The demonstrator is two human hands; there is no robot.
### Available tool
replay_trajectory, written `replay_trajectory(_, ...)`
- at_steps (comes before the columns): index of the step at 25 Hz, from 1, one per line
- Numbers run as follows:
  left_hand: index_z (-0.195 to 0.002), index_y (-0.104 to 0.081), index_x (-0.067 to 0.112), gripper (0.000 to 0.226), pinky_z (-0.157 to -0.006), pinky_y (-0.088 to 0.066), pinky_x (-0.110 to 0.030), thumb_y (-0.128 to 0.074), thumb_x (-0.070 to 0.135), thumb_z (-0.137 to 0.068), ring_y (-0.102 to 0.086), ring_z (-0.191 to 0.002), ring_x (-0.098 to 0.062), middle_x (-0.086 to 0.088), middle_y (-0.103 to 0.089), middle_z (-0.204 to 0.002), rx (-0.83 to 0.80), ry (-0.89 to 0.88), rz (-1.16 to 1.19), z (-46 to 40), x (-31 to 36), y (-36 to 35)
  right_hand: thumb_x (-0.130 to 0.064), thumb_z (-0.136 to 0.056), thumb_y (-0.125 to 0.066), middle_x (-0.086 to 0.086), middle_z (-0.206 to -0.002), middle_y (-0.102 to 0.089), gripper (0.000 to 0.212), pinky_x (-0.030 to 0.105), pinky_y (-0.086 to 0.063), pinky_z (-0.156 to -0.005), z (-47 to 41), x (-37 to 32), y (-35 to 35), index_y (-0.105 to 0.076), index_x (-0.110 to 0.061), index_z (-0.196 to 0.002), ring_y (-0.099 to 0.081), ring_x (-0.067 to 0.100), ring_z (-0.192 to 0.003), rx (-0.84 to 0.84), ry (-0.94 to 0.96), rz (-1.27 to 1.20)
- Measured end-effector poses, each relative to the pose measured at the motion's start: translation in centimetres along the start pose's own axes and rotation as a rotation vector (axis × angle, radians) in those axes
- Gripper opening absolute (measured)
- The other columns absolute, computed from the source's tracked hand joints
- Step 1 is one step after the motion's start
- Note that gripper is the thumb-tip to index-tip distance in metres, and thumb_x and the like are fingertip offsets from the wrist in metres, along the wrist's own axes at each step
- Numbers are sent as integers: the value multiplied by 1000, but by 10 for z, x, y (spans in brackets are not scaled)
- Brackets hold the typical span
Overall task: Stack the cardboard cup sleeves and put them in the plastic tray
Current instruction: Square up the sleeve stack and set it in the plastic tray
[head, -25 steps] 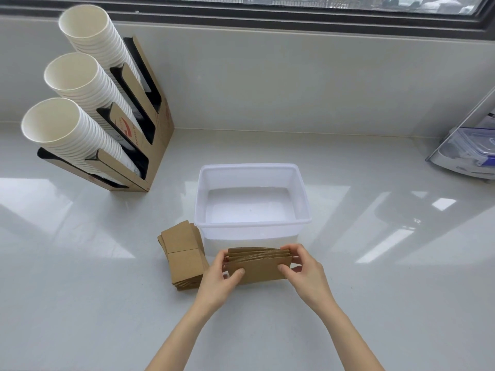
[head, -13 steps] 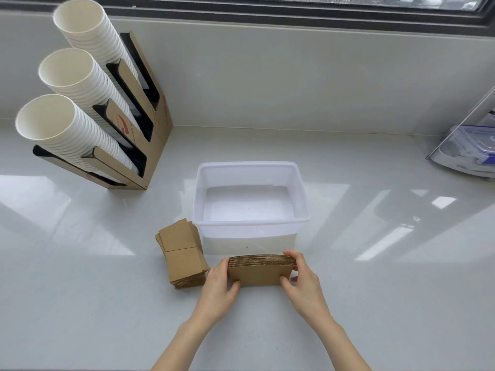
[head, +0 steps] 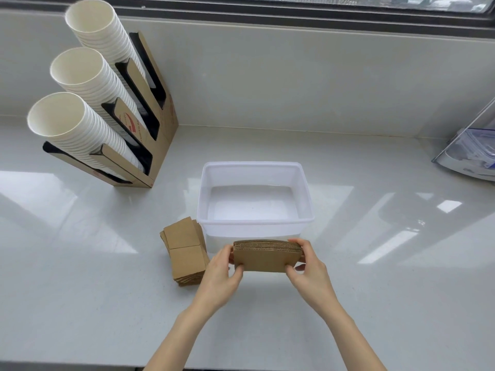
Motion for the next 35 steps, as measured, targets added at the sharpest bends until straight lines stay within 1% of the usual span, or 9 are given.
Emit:
replay_trajectory(3,-89,-44,40,31,-71,-43,-8,-51,10,-85,-55,-86,0,22,-56,-91,29,12,113,-2,10,17,-4,-78,-56,-21,-92,-60,49,4,-43,-63,-4,-13,1,-43,-48,-94,-57,1,-83,-16,5,-69)
replay_trajectory(9,-87,-53,32,27,-62,-46,-6,-54,5,-84,-58,-86,-7,11,-61,-92,197,91,417,-4,1,58,-7,-77,-61,-13,-94,-62,39,8,-46,-60,-10,-38,-25,-49,-32,-104,-59,3,-80,-116,-8,-184)
replay_trajectory(14,-91,-54,26,17,-86,-45,-25,-52,10,-87,-59,-91,-4,8,-60,-97,278,146,576,-2,-15,84,-15,-76,-64,-11,-87,-63,30,14,-46,-62,-14,-56,-59,-48,-35,-90,-56,9,-68,-240,-32,-173)
replay_trajectory(17,-90,-54,24,16,-81,-47,-24,-49,9,-89,-59,-84,-5,6,-61,-91,314,149,565,-5,-22,104,-25,-76,-64,-14,-88,-63,25,13,-46,-62,-16,-68,-79,-51,-31,-96,-55,5,-66,-329,-11,-138)
replay_trajectory(22,-89,-55,29,16,-85,-46,-30,-49,15,-89,-57,-89,-16,2,-60,-96,311,243,528,-18,-44,133,-39,-86,-52,-11,-94,-62,28,17,-44,-74,-29,-87,-102,-57,-22,-108,-56,3,-81,-382,24,-72)
replay_trajectory(27,-102,-58,16,16,-74,-48,-28,-52,16,-88,-59,-90,-25,-1,-61,-90,351,361,437,-29,-66,141,-35,-89,-49,-15,-79,-55,27,3,-41,-55,-38,-94,-122,-56,-19,-109,-52,-1,-69,-391,43,82)
replay_trajectory(30,-108,-59,14,23,-86,-48,-38,-52,18,-87,-58,-95,-29,-8,-62,-97,351,413,322,-32,-74,137,-32,-88,-50,-5,-86,-56,28,15,-42,-63,-39,-92,-129,-59,-13,-107,-52,10,-74,-385,49,143)
replay_trajectory(32,-111,-59,15,26,-82,-44,-35,-51,18,-86,-53,-91,-25,-7,-57,-96,354,402,220,-34,-73,134,-30,-87,-50,-3,-85,-56,27,22,-42,-68,-38,-89,-132,-58,-12,-106,-52,12,-76,-400,22,143)
replay_trajectory(35,-114,-59,16,29,-78,-38,-30,-51,18,-86,-50,-85,-20,-4,-52,-99,368,379,101,-39,-70,131,-31,-86,-50,-8,-74,-53,29,22,-40,-65,-35,-85,-136,-52,-15,-110,-50,10,-74,-434,-1,159)
Point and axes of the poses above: each hand's wrist, its own z-axis away from the middle knuckle, its own y-axis out of the back of the hand, x = y × z, the point moved 6 cm from there along -z, towards the middle knuckle
